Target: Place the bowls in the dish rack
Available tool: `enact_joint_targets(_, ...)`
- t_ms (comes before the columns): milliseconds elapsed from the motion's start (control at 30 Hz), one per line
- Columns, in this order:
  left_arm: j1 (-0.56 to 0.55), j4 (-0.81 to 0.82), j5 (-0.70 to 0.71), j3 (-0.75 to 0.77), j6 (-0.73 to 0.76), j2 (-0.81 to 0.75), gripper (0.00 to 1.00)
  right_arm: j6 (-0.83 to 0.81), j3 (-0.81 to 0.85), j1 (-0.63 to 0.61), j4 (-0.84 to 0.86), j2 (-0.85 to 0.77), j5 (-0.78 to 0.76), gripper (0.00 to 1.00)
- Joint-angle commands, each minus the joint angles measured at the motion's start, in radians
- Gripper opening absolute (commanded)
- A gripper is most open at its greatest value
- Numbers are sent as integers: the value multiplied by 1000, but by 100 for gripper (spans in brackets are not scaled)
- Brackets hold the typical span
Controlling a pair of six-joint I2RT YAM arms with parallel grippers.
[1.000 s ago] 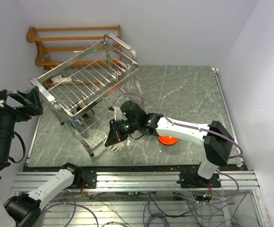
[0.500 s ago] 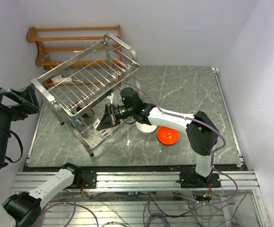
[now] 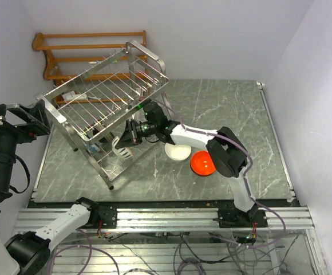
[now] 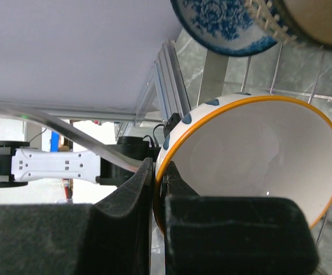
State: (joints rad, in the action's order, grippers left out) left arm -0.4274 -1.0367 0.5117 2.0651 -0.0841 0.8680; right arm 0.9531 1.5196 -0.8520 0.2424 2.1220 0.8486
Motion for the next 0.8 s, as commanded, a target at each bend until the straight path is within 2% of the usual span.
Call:
enact_joint_targets(0,-4,30,7,-9,23,16,99,-8,90,24,77,31,35,0)
enact_joint_targets(500,-5,46,14,-42,43,17,99,-115,269,82,-50,141,53,0)
enact_joint_targets(767,-5,57,16,-59,54,18,99,-150,292,103,-93,147,34,0)
